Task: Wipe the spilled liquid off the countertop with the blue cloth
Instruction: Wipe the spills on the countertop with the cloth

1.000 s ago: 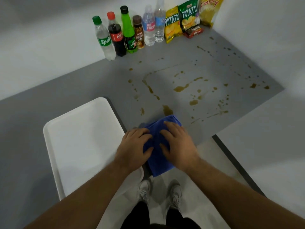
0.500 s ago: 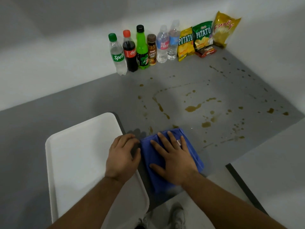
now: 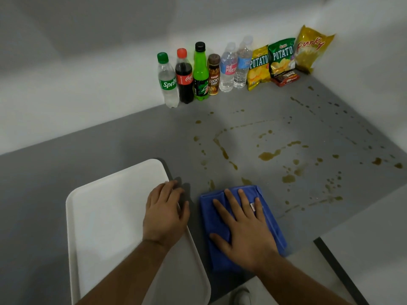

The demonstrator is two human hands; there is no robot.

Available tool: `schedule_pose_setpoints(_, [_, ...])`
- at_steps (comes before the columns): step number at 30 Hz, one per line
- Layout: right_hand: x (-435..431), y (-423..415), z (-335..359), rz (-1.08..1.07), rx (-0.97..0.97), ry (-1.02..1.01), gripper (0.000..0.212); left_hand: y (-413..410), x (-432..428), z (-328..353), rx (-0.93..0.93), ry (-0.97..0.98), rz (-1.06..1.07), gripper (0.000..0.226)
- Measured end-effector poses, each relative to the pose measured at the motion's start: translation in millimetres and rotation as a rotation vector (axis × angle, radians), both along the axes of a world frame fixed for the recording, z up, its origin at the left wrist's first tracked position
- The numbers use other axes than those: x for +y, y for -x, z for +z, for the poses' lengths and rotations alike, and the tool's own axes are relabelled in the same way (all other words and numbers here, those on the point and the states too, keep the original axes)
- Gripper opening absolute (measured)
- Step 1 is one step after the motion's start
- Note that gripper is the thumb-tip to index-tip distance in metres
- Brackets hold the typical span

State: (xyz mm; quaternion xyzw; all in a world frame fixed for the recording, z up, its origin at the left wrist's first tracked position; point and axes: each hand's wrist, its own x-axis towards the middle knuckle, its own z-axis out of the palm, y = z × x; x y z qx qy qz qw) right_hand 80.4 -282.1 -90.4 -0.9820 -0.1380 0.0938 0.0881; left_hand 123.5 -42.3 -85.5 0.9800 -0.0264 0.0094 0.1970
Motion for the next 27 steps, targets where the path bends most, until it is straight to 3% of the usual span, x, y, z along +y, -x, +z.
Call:
schedule_pose_setpoints(8, [-3.7, -66.6, -1.1, -0.068, -0.008, 0.051, 0.073, -1.5, -3.2, -3.7, -0.009, -0.046, 0.002, 0.045])
schedule_pose_setpoints(15, [-4.5, -37.1, -0.9, -0.140, 0.000, 0.071, 0.071, -30.8, 2.6, 1.7, -0.090, -0.150, -0.095, 0.051])
schedule_pose_setpoints(21, [20.2, -61.3, -0.2, -0.018, 0.018, 0.040, 0.072, -86.1, 2.9, 10.4, -0.020, -0.050, -0.127, 0.053])
schedule_pose_setpoints(27, [23.0, -117.2, -3.5, -0.041, -0.013, 0.055, 0.079, -91.0, 4.3, 3.9, 0.000, 0.030, -0.095, 0.058])
